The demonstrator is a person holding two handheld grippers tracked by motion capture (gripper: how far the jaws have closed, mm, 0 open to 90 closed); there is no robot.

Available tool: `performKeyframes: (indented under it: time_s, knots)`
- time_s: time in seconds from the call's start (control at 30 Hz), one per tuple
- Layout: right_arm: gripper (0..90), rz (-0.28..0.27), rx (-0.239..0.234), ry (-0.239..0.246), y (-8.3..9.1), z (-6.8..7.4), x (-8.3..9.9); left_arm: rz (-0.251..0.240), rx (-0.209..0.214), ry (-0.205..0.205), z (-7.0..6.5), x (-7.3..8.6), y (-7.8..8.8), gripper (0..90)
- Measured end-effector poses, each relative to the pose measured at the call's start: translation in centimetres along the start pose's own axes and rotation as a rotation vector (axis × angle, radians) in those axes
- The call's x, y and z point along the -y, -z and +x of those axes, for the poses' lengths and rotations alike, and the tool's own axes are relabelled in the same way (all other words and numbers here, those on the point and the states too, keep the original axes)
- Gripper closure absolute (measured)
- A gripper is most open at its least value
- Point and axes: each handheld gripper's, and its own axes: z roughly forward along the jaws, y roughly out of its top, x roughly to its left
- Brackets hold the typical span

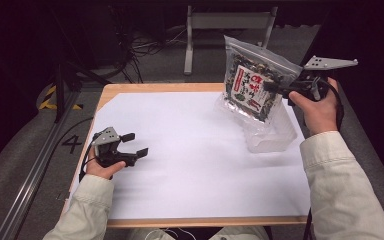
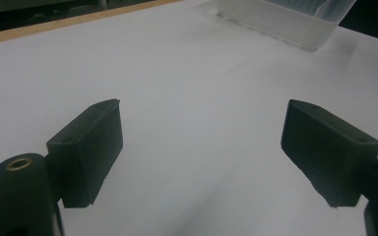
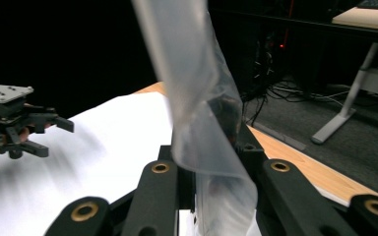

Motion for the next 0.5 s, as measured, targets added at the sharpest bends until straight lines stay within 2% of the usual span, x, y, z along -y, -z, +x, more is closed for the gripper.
performKeyframes:
  time_s: [0.5]
  knots:
    - [76.0, 0.004, 0.092, -0.024, 1.1, -2.3, 0.5, 0.005, 0.0, -0.002, -0.1, 0.0, -0.1, 16.8]
